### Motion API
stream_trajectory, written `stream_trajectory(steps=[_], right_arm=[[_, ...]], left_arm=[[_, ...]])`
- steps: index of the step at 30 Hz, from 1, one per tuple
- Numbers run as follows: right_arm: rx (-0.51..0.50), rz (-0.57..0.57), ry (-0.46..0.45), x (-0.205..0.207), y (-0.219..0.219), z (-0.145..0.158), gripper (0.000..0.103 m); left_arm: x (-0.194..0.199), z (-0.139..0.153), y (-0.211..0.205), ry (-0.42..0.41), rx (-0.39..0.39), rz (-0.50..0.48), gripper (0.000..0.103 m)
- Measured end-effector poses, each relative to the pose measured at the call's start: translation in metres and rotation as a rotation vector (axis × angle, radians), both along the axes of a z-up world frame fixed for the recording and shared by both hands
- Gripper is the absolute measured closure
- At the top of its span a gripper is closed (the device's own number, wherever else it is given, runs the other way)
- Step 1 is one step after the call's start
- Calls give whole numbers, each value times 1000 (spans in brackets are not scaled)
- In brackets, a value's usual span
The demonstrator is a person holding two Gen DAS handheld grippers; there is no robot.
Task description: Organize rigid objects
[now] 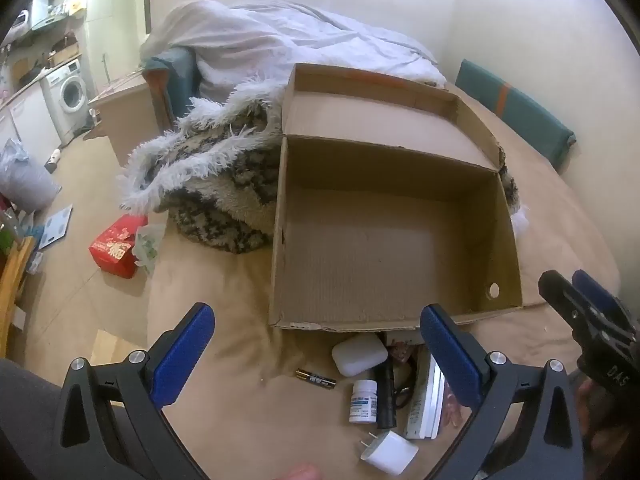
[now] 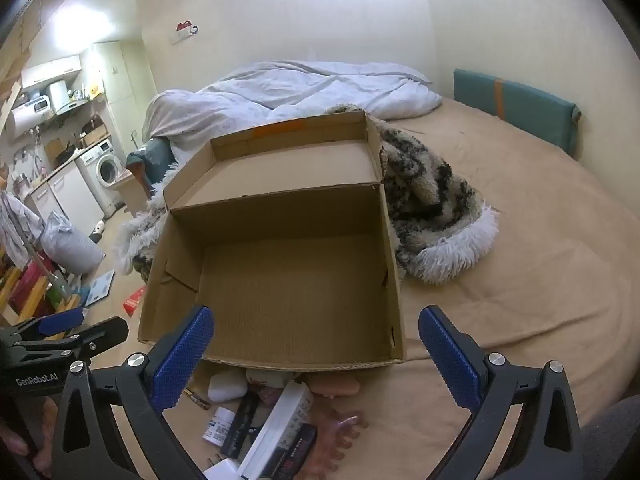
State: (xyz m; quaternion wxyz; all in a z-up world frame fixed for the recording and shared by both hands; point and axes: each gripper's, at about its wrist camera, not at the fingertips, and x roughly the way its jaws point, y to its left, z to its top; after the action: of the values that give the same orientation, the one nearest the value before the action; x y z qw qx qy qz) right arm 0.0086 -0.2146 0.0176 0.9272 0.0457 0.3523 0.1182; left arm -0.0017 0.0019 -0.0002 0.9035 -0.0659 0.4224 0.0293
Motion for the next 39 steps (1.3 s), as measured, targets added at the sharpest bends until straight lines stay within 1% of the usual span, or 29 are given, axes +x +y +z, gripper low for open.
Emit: stream_trajectory(steps=[8,9,19,39], right_arm=[[0,11,-10,-1,0,0,0],[1,8,-6,1,1,-6,0],[-3,6,-4,1,1,1,0],[-5,3,-4,1,0,-1,0]], left_arm=[[-2,1,3,5,-3,-1,0],[0,1,3,5,-3,4,0],[0,4,5,6,-3,12,0],[-1,5,7,0,0,15,0]])
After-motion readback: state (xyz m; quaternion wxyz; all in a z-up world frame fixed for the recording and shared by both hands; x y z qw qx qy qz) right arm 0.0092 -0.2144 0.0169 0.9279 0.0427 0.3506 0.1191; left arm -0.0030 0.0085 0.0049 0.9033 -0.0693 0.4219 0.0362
